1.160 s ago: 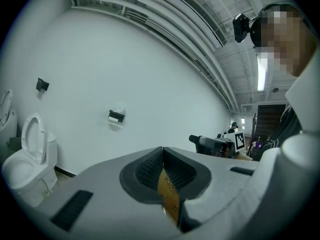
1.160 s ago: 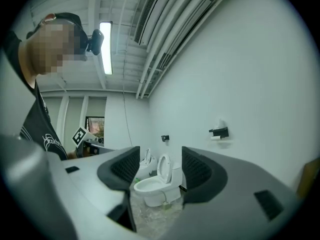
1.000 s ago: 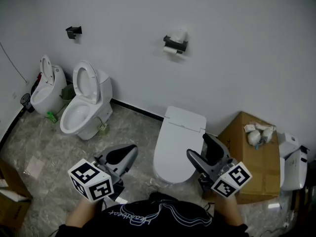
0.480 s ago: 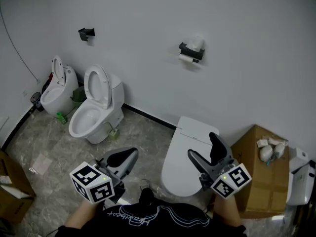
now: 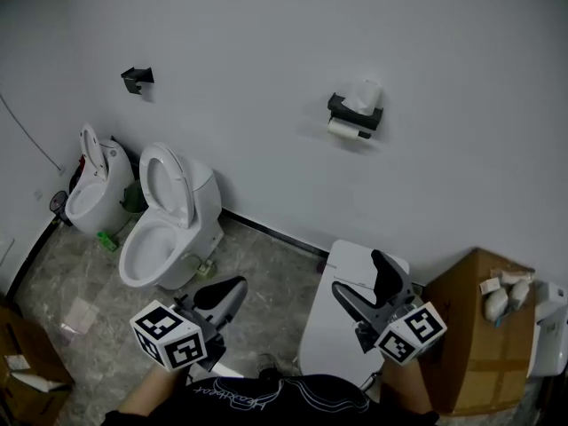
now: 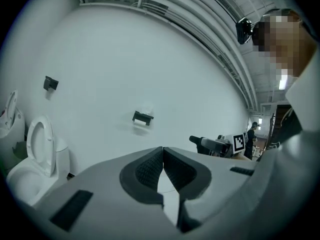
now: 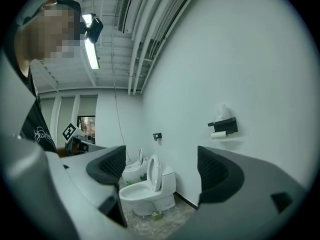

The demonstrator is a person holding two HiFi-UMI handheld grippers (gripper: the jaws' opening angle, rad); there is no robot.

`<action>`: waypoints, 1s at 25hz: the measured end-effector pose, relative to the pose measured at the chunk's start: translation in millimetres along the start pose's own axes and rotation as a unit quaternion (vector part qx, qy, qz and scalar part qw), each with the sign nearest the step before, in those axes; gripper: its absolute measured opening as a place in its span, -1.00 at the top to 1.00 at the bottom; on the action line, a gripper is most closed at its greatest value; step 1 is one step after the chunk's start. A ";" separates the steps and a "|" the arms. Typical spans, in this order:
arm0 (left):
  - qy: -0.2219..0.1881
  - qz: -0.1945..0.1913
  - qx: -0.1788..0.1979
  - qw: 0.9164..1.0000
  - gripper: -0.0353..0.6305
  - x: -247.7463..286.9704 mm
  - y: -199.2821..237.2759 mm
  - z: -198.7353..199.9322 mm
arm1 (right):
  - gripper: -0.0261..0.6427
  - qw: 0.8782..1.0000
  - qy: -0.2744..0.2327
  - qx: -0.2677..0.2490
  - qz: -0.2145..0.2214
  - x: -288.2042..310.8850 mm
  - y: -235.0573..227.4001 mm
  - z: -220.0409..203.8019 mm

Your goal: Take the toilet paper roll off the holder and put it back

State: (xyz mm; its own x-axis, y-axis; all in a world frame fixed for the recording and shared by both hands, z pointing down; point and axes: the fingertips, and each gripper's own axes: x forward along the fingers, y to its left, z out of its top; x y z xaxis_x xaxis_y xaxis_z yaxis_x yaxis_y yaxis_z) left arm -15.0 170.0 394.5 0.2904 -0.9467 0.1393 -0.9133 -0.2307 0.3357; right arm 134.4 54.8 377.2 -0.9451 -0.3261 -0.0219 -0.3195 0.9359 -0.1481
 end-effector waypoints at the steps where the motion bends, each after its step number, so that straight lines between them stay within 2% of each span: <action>1: 0.001 -0.003 -0.003 1.000 0.88 11.9 10.1 6.0 | -0.40 1.000 0.002 0.000 -0.001 10.0 -8.4 1.3; 4: 0.002 -0.014 -0.002 1.000 0.88 43.2 32.7 26.8 | -0.41 1.000 0.007 -0.004 0.002 35.6 -28.1 5.9; 9: 0.000 -0.033 0.024 0.999 0.88 73.2 51.8 53.1 | -0.41 1.000 0.011 -0.021 0.013 66.0 -39.5 18.3; 15: 0.002 -0.067 0.018 0.998 0.88 107.4 69.0 61.9 | -0.39 0.999 0.012 -0.043 -0.011 81.1 -58.8 34.2; 25: 0.005 -0.129 0.037 0.991 0.88 163.3 101.1 91.4 | -0.37 0.996 0.007 -0.063 -0.068 116.0 -102.9 53.1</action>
State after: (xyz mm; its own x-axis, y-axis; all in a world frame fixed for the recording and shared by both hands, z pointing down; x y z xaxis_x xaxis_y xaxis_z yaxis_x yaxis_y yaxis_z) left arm -86.0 -28.5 366.1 0.5194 -0.8519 0.0675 -0.8266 -0.4808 0.2925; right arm 61.3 -86.4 337.4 -0.8929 -0.4502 0.0035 -0.4502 0.8926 -0.0241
